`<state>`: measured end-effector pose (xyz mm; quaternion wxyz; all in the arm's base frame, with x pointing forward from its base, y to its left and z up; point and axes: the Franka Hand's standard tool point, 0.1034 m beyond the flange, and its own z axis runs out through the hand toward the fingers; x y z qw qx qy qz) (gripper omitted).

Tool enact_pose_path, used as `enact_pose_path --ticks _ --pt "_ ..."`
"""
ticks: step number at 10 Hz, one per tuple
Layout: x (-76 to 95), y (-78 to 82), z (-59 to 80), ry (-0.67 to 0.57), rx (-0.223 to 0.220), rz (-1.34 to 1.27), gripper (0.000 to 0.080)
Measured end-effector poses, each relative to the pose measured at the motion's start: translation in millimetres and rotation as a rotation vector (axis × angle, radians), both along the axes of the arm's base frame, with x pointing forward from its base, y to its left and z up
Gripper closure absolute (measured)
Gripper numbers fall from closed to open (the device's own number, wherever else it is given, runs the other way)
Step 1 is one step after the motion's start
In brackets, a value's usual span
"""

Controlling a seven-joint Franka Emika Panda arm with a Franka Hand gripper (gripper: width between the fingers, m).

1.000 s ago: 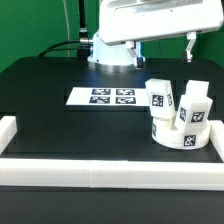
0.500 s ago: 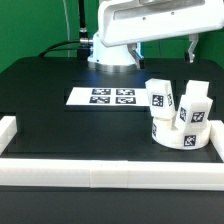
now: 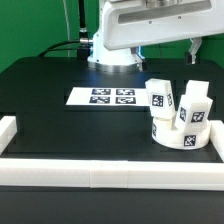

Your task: Assemble stool

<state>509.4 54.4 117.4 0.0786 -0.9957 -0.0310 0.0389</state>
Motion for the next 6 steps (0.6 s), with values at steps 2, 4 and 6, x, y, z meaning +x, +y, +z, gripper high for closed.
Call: enact_pose_path --ticks 2,4,6 --pt "-0.3 0.0 -0.4 -0.001 0.001 0.013 0.0150" --pt "-0.4 -0.4 -0.8 -0.022 0.012 0.150 0.0150" --pt "3.8 -1.4 -0.8 -0.072 -0.011 0.369 0.0150"
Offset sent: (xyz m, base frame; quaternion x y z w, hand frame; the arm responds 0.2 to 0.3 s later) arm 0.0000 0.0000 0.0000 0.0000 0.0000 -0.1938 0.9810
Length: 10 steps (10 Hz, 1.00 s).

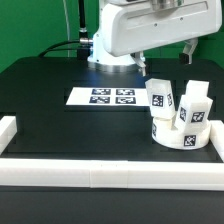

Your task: Assemble stool

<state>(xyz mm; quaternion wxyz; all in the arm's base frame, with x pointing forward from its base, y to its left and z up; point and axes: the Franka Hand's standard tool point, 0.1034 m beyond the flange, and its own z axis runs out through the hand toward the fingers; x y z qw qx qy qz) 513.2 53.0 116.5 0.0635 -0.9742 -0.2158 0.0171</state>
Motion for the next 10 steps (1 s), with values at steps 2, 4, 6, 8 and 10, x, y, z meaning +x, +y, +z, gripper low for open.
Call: enact_pose_path --ticks 2,4,6,8,10 --pt "4.6 -1.8 -2.2 -0.053 0.006 0.214 0.0150" --pt "5.5 -3.5 -4.0 -0.072 0.011 0.346 0.0150" --pt "5.2 -4.5 -5.3 -0.082 0.016 0.447 0.0150" --pt "2.2 -5.3 -19.7 -0.085 0.015 0.445 0.0150" --pt "2.8 -5.8 -28.2 -0.100 0.010 0.445 0.0150"
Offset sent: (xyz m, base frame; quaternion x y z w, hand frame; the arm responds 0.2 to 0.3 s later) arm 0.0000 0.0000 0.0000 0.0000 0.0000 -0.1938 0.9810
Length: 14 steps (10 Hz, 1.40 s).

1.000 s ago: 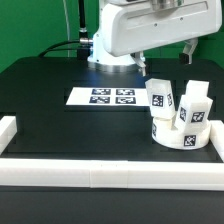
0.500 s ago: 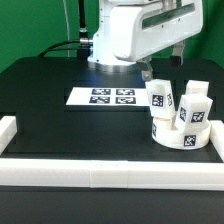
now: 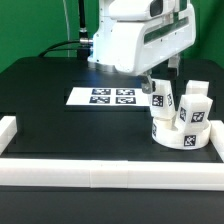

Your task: Assemble stool

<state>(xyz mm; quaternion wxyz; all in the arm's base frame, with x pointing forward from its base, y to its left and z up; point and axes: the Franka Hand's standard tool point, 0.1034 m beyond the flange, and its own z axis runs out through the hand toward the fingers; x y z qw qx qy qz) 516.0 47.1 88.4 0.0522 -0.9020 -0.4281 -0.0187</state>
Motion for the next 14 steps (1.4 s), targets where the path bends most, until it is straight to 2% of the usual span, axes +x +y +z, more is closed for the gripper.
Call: enact_pose_path --ticks 3,4,6,11,14 --pt "-0.6 1.4 -6.9 -0.013 -0.001 -0.001 0.0150" --pt "-0.8 2.7 -7.2 -0.013 -0.001 -0.001 0.0178" --pt "-1.2 2.3 -8.2 -0.011 -0.001 -0.002 0.0449" --pt "-1.2 2.3 -8.3 -0.004 0.001 -0.062 0.0461" --pt "-1.3 2.7 -8.3 0.019 0.001 -0.263 0.0459"
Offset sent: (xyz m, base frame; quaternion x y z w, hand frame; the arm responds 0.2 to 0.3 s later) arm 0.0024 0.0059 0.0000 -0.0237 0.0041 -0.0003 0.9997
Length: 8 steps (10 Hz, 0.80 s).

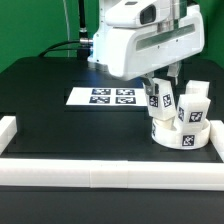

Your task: Assemble stool

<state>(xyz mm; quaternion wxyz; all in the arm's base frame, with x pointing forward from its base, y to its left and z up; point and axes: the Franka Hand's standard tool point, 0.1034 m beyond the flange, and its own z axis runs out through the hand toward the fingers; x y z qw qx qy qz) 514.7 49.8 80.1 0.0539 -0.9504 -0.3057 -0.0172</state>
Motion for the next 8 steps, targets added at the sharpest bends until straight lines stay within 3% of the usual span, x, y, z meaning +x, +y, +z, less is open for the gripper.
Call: enact_pose_path --ticks 8 --pt "6.4 6.9 0.5 0.059 0.018 -0.519 0.0459"
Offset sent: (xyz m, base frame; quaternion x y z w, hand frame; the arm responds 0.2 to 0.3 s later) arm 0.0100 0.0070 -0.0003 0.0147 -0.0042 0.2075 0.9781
